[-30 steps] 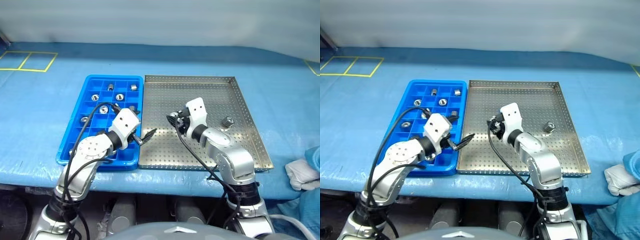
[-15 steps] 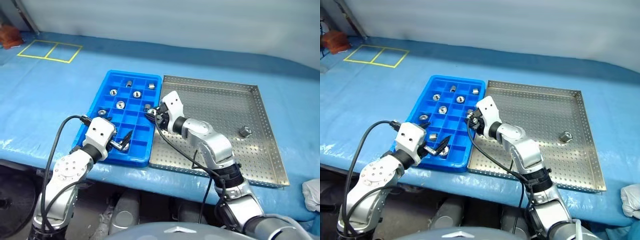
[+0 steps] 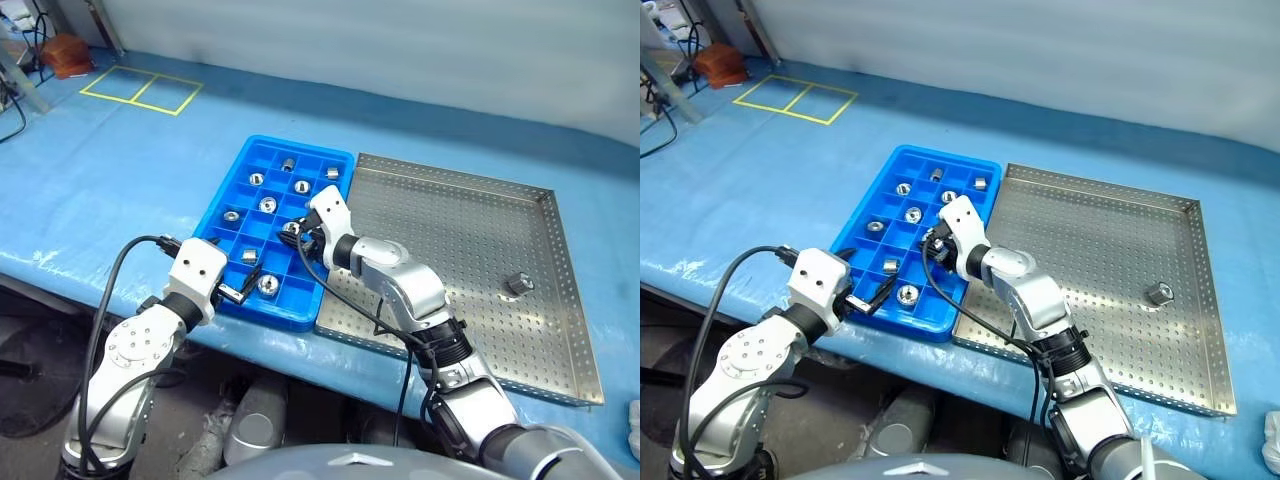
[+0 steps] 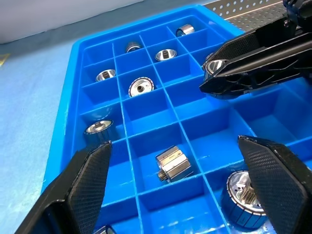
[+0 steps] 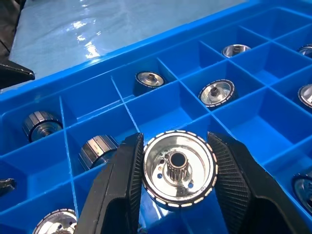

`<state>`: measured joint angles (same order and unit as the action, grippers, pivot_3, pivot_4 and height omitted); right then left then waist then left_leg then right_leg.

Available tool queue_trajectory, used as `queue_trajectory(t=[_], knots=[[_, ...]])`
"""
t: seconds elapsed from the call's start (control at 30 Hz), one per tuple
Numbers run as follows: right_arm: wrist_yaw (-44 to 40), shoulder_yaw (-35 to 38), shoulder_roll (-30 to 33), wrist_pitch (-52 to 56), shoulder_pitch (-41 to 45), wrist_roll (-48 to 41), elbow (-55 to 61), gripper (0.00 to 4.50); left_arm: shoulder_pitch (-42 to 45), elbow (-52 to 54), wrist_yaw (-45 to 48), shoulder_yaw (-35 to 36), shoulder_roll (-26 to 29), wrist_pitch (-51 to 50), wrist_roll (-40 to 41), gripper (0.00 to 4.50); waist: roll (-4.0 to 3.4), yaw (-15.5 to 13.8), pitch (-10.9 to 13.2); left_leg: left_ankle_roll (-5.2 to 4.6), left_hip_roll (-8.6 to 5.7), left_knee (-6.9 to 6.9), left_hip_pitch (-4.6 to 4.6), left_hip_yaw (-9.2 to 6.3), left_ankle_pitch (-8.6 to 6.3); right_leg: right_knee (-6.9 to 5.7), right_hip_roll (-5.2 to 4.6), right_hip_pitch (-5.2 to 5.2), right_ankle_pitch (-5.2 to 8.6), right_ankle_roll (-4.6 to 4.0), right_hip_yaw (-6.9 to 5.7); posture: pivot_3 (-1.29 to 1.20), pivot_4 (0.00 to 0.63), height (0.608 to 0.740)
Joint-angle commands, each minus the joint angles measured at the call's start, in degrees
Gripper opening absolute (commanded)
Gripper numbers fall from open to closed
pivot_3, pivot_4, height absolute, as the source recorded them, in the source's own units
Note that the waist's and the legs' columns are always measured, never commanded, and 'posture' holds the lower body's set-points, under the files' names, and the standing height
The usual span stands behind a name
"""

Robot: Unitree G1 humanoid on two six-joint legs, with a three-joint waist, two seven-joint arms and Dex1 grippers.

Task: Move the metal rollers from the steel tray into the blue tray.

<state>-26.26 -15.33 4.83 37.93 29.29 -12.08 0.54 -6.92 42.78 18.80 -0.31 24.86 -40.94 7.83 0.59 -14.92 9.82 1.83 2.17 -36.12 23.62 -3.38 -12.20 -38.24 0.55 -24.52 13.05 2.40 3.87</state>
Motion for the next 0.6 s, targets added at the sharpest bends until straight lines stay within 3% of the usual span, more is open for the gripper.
queue_trajectory(t=[0.03, 0.6], knots=[[0.0, 0.9, -0.5, -1.4, 1.1, -0.1, 1.2, 1.69, 1.0, 1.9, 0.1, 0.0, 0.3, 0.2, 0.2, 4.50, 0.00, -0.7, 0.0, 0.01, 0.00, 0.00, 0.02, 0.00, 0.00, 0.01, 0.00, -0.01, 0.00, 0.00, -0.01, 0.50, 0.150, 0.740], [0.7, 1.3, -0.4, -1.4, 0.7, 0.4, 1.6, 1.69, 1.8, 1.4, 0.5, -0.8, 0.4, 0.0, 0.4, 4.50, 0.00, -3.5, 0.0, 0.08, 0.01, 0.06, 0.11, 0.03, -0.02, 0.18, -0.01, -0.05, 0.08, -0.12, -0.02, 0.49, 0.150, 0.740]])
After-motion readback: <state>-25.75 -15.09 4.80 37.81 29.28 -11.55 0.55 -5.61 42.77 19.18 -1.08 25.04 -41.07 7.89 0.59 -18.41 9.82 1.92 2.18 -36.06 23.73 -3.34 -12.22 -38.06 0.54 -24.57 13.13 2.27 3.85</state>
